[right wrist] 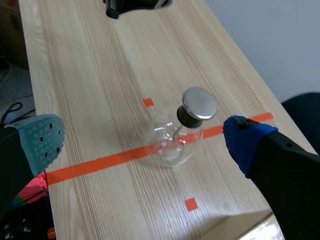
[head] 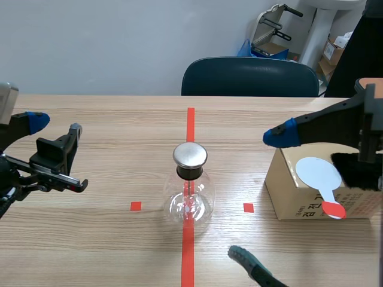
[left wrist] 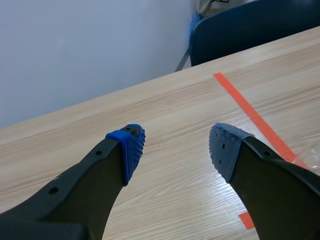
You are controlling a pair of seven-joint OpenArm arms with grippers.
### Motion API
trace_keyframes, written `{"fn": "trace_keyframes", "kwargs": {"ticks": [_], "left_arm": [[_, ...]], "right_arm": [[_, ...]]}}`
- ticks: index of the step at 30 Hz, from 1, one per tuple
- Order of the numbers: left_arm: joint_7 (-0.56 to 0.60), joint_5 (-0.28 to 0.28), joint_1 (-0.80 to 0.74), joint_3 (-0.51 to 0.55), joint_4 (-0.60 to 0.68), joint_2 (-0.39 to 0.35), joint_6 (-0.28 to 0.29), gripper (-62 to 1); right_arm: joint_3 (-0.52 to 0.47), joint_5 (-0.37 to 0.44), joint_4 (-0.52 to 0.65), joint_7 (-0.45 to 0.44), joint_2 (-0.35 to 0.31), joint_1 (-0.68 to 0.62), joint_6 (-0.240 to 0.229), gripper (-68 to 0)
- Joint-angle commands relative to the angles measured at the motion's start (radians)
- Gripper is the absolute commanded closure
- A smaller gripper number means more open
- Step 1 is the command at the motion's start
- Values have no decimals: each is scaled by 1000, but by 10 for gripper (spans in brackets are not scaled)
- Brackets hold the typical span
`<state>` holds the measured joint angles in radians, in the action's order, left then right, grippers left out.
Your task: Do the electroscope experiment
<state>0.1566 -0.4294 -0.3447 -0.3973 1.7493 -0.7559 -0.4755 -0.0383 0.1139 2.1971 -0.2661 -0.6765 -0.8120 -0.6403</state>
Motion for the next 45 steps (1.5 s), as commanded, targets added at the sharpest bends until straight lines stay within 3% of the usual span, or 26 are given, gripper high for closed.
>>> {"fn": "trace_keyframes", "kwargs": {"ticks": [1, 5, 9, 14, 19, 24, 33, 45], "left_arm": [[19, 16, -8, -14, 13, -3, 30, -317], [42, 71, -27, -14, 13, 6, 135, -317], [33, 154, -26, -14, 13, 36, 171, -317], [59, 200, -25, -13, 13, 60, 231, -317], [71, 286, -21, -10, 13, 99, 291, -317], [11, 289, -21, 39, 13, 146, 347, -318], [-53, 288, -23, 246, 13, 234, 554, -318], [-77, 285, -27, 256, 13, 240, 580, -317]], "right_arm": [[18, 13, 0, 4, -15, 39, -3, -679], [52, 45, -12, 48, -17, 91, 8, -679], [60, 48, -15, 59, -16, 100, 16, -679], [60, 47, -15, 72, -16, 100, 16, -679], [60, 47, -15, 126, -16, 100, 16, -679], [60, 47, -15, 182, -15, 100, 16, -679], [60, 47, -15, 182, -15, 100, 16, -679], [59, 47, -15, 183, -15, 100, 17, -679]]}}
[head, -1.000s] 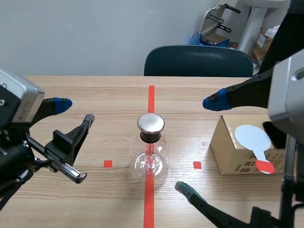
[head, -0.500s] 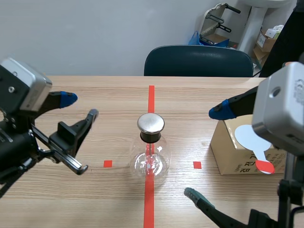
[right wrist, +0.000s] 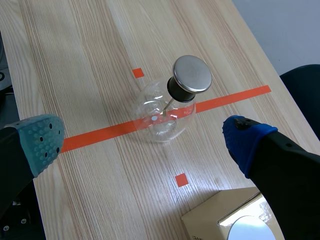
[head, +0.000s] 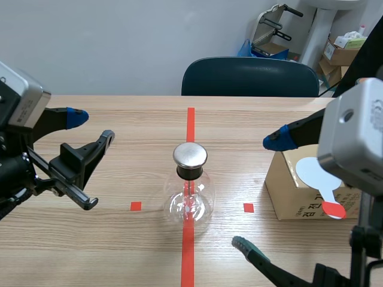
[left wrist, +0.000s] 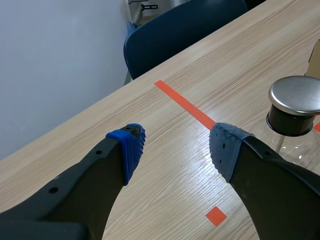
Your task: Do the electroscope experiment
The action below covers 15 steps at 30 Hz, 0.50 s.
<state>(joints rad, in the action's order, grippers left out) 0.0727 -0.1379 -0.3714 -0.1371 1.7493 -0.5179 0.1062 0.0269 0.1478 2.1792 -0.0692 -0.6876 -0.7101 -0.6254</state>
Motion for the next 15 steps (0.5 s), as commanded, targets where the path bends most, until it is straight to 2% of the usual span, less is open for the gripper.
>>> {"fn": "trace_keyframes", "kwargs": {"ticks": [1, 15], "left_arm": [[6, -6, 0, -4, 13, 2, -2, -317], [-19, -6, 0, -4, 13, 2, -2, -317]], "right_arm": [[-6, 13, 3, -14, -4, -2, 2, -679], [-6, 13, 3, -10, -4, -2, 14, -679]]}}
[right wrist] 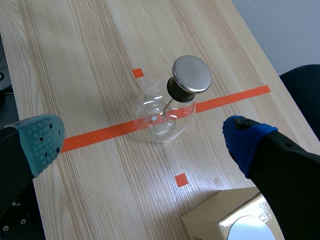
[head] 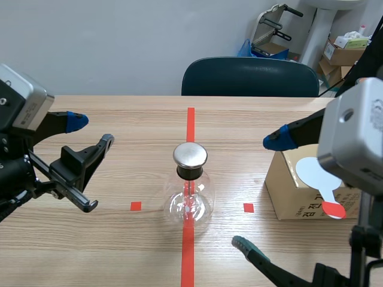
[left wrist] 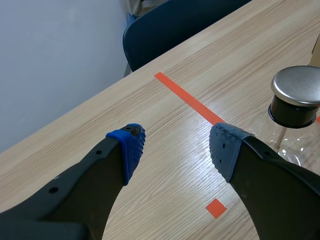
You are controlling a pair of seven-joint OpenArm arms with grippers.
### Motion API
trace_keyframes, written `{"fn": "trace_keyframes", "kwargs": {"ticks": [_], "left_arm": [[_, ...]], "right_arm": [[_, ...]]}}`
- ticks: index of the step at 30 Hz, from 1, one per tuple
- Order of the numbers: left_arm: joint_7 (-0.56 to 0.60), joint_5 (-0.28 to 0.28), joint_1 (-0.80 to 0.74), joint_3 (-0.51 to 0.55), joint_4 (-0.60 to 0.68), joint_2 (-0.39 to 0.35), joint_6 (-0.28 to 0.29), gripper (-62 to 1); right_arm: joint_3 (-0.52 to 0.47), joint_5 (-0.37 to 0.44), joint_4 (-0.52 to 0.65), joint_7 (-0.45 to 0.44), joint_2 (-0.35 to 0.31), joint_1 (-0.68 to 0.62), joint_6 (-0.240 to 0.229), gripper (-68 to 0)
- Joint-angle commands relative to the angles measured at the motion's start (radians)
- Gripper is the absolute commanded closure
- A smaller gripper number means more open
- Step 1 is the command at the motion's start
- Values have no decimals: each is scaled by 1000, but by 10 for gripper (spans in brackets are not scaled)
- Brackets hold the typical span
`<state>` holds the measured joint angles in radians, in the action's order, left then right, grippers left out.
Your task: Do the electroscope experiment
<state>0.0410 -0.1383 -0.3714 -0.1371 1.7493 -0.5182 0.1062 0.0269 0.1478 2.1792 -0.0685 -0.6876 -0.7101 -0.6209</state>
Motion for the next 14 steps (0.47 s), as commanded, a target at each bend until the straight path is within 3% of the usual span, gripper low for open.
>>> {"fn": "trace_keyframes", "kwargs": {"ticks": [1, 14], "left_arm": [[13, -6, 0, -4, 13, 3, -2, -317], [-14, -6, -3, 10, 13, 2, -3, -317]], "right_arm": [[-6, 13, 3, -11, -4, -2, 12, -679], [-6, 13, 3, -11, -4, -2, 23, -679]]}}
